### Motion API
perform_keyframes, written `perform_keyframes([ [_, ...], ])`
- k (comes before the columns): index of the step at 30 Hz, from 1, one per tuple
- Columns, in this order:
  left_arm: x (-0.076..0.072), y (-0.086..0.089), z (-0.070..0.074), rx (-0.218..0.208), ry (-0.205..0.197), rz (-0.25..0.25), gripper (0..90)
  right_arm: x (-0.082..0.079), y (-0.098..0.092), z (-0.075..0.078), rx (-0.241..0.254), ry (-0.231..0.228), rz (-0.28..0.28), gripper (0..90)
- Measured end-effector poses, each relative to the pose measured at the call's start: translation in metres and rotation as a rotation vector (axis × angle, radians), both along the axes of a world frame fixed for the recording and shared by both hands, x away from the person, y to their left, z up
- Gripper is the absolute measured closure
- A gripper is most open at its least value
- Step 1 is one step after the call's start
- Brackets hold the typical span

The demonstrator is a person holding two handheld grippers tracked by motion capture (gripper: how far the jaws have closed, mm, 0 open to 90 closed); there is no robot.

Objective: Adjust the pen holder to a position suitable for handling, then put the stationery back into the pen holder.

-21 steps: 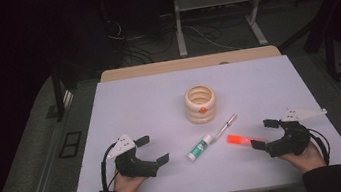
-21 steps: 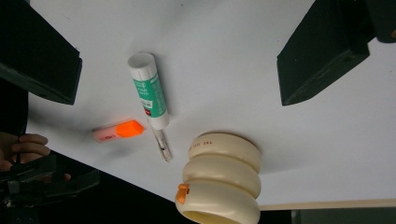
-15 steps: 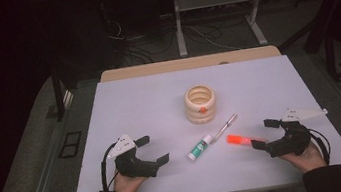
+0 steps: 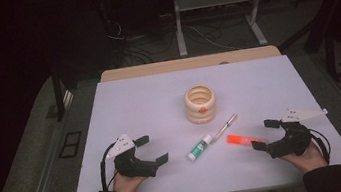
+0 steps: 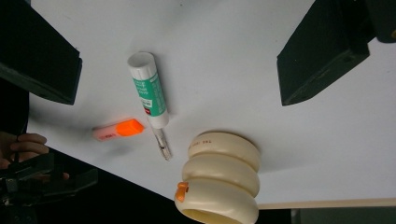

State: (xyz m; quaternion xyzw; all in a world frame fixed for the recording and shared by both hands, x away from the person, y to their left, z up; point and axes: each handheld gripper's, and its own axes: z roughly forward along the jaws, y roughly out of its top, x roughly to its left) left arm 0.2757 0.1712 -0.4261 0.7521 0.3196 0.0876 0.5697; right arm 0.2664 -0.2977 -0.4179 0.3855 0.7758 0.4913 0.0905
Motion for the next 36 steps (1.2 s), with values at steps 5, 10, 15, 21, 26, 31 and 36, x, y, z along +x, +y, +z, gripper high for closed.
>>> perform_keyframes([
  [5, 0.000, 0.001, -0.001, -0.004, 0.003, 0.003, 0.0, 0.000, -0.001, 0.002, 0.003, -0.004, -0.002, 0.2],
  [10, 0.000, 0.002, -0.001, -0.002, 0.004, 0.006, 0.0, 0.000, -0.001, 0.009, -0.005, -0.006, 0.006, 0.2],
  [15, 0.000, 0.002, -0.001, -0.003, 0.007, 0.009, 0.0, 0.004, -0.002, 0.016, -0.020, -0.009, 0.016, 0.2],
  [21, 0.000, 0.001, -0.001, -0.004, 0.010, 0.010, 0.0, 0.010, 0.000, 0.025, -0.045, 0.007, 0.038, 0.2],
  [26, 0.000, 0.000, -0.002, 0.000, 0.012, 0.007, 0.0, 0.016, 0.003, 0.029, -0.067, 0.028, 0.064, 0.2],
  [31, -0.001, 0.001, -0.001, 0.001, 0.009, 0.006, 0.0, 0.020, 0.009, 0.031, -0.096, 0.053, 0.093, 0.2],
  [36, 0.000, 0.001, -0.002, 0.000, 0.011, 0.004, 0.0, 0.023, 0.015, 0.030, -0.117, 0.063, 0.119, 0.2],
])
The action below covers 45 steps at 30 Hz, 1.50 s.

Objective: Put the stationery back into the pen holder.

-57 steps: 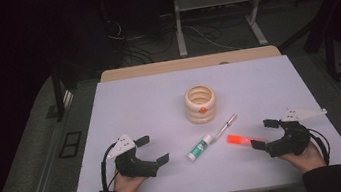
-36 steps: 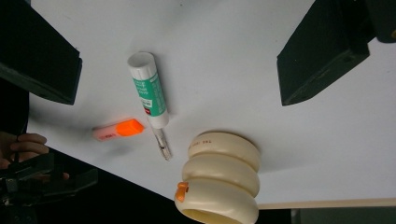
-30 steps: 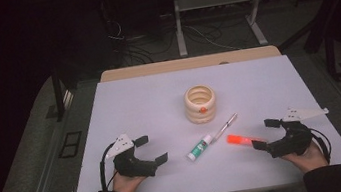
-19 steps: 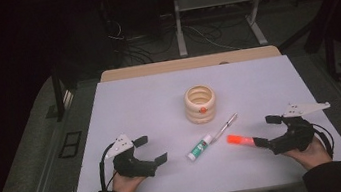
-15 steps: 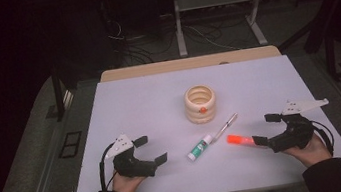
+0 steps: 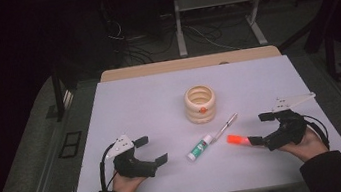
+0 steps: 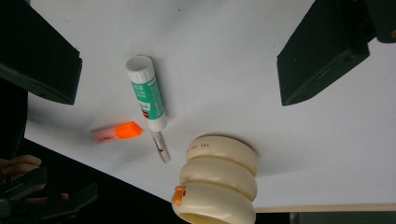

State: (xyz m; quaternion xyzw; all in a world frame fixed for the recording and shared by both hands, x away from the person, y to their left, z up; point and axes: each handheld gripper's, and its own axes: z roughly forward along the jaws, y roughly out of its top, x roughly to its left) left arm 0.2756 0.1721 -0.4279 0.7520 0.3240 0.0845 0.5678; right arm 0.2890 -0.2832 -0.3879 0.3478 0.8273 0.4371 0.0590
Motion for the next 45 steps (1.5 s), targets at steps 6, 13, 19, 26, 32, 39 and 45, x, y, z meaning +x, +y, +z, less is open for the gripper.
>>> perform_keyframes([
  [6, 0.000, 0.000, 0.000, 0.002, 0.001, -0.002, 0.0, 0.003, 0.009, 0.000, -0.043, 0.021, 0.039, 0.2],
  [13, -0.001, -0.001, 0.000, 0.004, 0.002, -0.005, 0.0, 0.009, 0.021, 0.001, -0.106, 0.038, 0.096, 0.3],
  [19, -0.001, -0.001, 0.000, 0.005, 0.001, -0.008, 0.0, 0.014, 0.030, 0.003, -0.158, 0.052, 0.136, 0.2],
  [26, -0.001, -0.001, 0.000, 0.004, 0.001, -0.010, 0.0, 0.021, 0.038, 0.004, -0.227, 0.083, 0.180, 0.3],
  [32, -0.001, -0.001, 0.000, 0.006, 0.003, -0.014, 0.0, 0.023, 0.045, 0.002, -0.278, 0.102, 0.211, 0.3],
  [39, -0.001, -0.002, 0.000, 0.007, 0.004, -0.014, 0.0, 0.029, 0.050, -0.003, -0.344, 0.118, 0.253, 0.2],
  [45, -0.001, -0.002, -0.001, 0.007, 0.006, -0.016, 0.0, 0.033, 0.055, -0.005, -0.374, 0.133, 0.267, 0.3],
])
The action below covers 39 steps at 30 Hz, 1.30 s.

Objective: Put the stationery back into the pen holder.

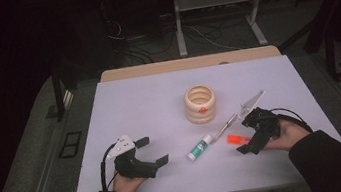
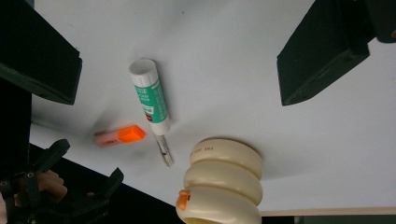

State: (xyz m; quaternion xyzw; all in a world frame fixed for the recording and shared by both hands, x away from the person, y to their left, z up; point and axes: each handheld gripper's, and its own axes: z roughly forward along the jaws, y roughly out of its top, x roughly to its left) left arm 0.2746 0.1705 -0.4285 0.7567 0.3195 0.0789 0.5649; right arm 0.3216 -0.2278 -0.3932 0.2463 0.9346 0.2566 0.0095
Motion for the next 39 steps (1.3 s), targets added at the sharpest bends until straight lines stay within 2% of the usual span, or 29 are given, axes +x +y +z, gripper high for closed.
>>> perform_keyframes([
  [15, 0.000, 0.000, 0.000, 0.001, 0.001, -0.003, 0.0, 0.011, 0.012, -0.014, -0.086, 0.018, 0.056, 0.3],
  [23, 0.000, 0.000, 0.000, 0.000, 0.002, -0.003, 0.0, 0.018, 0.019, -0.022, -0.155, 0.030, 0.063, 0.7],
  [24, 0.000, 0.000, 0.000, -0.001, 0.002, -0.004, 0.0, 0.020, 0.020, -0.022, -0.156, 0.043, 0.086, 11.5],
  [27, 0.000, 0.000, 0.000, -0.001, 0.001, -0.004, 0.0, 0.021, 0.020, -0.023, -0.148, 0.049, 0.091, 13.6],
  [30, 0.000, 0.000, 0.000, -0.001, 0.002, -0.004, 0.0, 0.023, 0.022, -0.024, -0.173, 0.046, 0.096, 15.3],
  [31, 0.000, 0.000, 0.000, -0.001, 0.002, -0.004, 0.0, 0.023, 0.023, -0.023, -0.180, 0.052, 0.099, 19.8],
  [35, 0.000, 0.000, 0.000, 0.003, 0.003, -0.004, 0.0, 0.023, 0.025, -0.022, -0.199, 0.047, 0.114, 23.3],
  [39, 0.000, -0.001, -0.001, 0.005, 0.002, -0.008, 0.0, 0.023, 0.029, -0.022, -0.208, 0.036, 0.126, 31.4],
])
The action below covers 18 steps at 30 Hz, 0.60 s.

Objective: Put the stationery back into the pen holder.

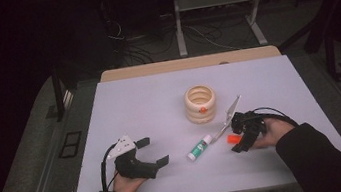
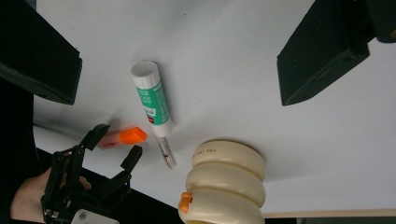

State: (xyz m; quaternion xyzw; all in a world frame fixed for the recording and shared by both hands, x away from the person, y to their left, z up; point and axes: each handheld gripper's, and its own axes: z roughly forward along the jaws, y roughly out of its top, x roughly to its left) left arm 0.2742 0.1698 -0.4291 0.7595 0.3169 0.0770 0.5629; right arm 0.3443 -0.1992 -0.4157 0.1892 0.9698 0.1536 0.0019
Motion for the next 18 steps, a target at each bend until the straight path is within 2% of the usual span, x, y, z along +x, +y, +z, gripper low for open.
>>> perform_keyframes([
  [10, -0.0001, 0.0003, -0.0001, 0.003, 0.000, 0.001, 0.0, 0.0037, 0.0048, 0.0009, -0.028, -0.033, 0.001, 45.8],
  [18, -0.0001, 0.0003, -0.0001, 0.002, -0.001, -0.001, 0.0, 0.0045, 0.0098, -0.0002, -0.058, -0.036, 0.010, 54.8],
])
